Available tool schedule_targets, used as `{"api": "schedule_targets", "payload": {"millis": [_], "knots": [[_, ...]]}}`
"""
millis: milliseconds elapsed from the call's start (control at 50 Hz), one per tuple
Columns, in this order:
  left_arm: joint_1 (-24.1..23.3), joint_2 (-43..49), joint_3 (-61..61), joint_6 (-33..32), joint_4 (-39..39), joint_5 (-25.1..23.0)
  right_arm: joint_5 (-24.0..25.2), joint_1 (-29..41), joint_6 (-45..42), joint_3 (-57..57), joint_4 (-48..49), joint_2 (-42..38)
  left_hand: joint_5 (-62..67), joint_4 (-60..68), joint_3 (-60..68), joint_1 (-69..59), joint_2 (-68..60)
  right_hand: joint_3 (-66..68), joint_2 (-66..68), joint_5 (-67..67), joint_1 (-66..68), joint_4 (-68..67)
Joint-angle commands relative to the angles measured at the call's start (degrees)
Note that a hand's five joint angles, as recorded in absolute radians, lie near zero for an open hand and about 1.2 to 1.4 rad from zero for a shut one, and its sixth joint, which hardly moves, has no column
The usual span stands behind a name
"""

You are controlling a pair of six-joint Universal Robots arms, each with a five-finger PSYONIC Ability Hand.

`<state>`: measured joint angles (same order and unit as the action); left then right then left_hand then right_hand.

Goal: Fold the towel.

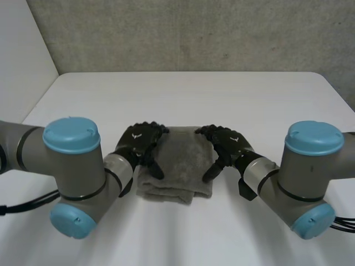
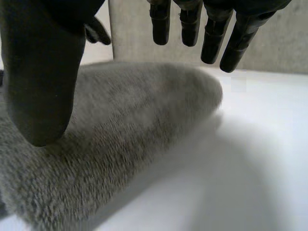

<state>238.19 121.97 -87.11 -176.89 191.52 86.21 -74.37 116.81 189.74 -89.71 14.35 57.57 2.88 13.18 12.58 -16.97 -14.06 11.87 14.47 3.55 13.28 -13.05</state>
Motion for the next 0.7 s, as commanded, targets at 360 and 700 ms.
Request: {"api": "schedule_targets", "payload": {"millis": [360,700], "knots": [[0.8,-2.3,0.1,0.1,-0.2,0.9,-5.3,1.4,-6.2,3.0,-4.7,2.7,-2.3,-3.2,-2.6,6.4,3.5,-1.9,-4.5,-3.5,-3.3,3.1],[2.0,-16.1,8.5,0.6,-12.8,13.4,-11.4,-5.0,-14.1,5.7,-10.7,20.6,-2.5,-3.2,-2.6,6.6,3.7,-1.9,-4.5,-3.5,-3.3,3.1]]}}
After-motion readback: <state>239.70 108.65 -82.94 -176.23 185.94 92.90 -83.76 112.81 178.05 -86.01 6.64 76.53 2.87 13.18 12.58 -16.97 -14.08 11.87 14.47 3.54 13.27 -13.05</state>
